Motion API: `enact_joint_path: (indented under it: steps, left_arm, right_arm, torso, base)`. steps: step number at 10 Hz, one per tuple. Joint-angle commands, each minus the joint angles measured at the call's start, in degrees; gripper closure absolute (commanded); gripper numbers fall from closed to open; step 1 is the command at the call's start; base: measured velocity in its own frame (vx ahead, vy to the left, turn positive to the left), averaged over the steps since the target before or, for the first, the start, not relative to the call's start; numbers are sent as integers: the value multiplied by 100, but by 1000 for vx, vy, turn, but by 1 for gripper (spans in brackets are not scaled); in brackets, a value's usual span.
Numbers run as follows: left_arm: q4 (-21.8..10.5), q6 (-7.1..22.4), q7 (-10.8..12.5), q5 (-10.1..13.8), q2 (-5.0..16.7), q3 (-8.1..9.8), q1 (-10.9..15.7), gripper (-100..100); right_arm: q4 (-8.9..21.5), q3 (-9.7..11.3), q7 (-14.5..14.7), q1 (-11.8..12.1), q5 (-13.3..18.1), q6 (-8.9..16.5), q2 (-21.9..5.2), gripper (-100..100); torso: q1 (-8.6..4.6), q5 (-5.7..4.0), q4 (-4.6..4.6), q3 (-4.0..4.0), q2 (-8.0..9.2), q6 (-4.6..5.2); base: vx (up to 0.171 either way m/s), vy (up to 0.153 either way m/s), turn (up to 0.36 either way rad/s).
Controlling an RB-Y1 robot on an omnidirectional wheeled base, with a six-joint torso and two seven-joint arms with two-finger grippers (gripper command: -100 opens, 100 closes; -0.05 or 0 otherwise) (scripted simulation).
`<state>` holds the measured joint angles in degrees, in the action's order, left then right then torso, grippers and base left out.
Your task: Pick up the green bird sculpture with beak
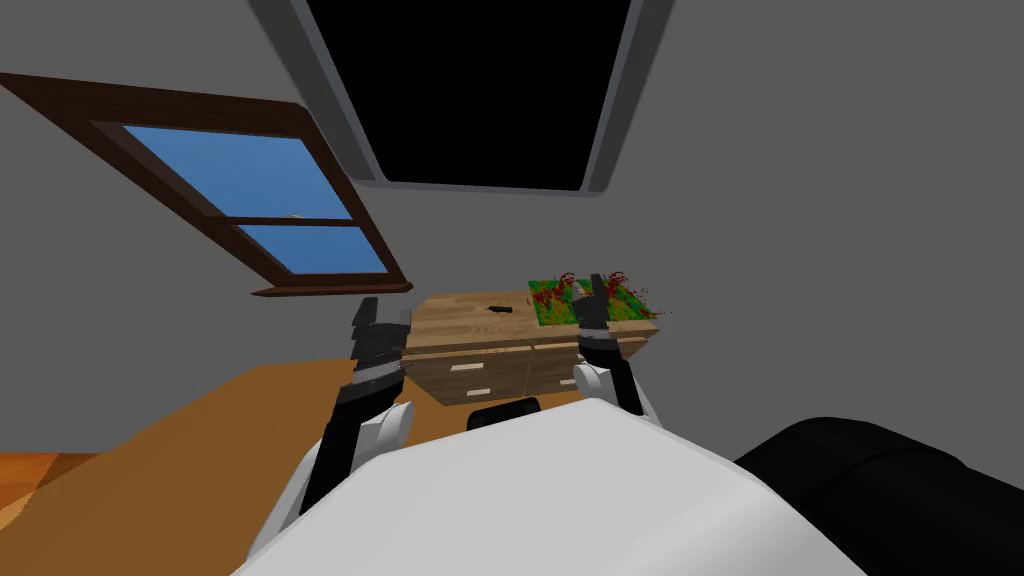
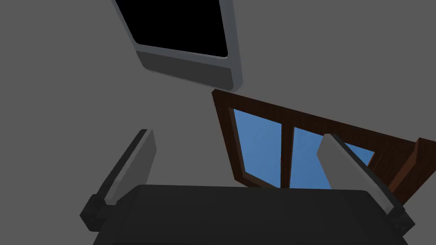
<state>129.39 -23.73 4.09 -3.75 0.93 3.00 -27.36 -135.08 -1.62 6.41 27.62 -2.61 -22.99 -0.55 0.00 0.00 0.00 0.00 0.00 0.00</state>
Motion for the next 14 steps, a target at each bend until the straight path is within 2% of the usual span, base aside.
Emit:
enact_joint_path:
  steps: [1,4,8,11,12,13,14]
  left_arm:
    - [-107,80,-49,-14,237,2,128,-100]
    - [-377,285,-154,-55,514,3,458,-100]
    - [-985,740,-329,-146,781,0,1160,-100]
    - [-1596,1185,-458,-235,931,-8,1745,-100]
    - [-1624,1193,-458,-235,931,-8,1838,-100]
    - [-1872,1362,-497,-269,975,-12,2058,-100]
    - [-1872,1362,-497,-269,975,-12,2087,-100]
  right_arm:
    - [0,0,0,0,0,0,0,0]
    - [0,1,0,-1,0,0,1,0]
    - [0,1,0,-1,0,0,1,0]
    - [0,1,0,-1,0,0,1,0]
    - [0,1,0,-1,0,0,1,0]
    - [0,1,0,0,0,0,1,0]
    - [0,1,0,-1,0,0,1,0]
  torso:
    - [0,0,0,0,0,0]
    - [-18,-4,4,11,20,1]
    - [-30,-7,6,14,25,2]
    - [-42,-9,5,13,22,2]
    - [-47,-11,5,13,22,2]
    - [-32,-8,5,12,19,-2]
    - [-26,-6,4,10,17,0]
  base:
    - [-18,-22,-73]
    - [-55,-52,-70]
    - [-68,-78,-88]
    - [-64,-111,-96]
    - [-46,-76,-20]
    - [-42,-66,-45]
    - [-24,-52,-26]
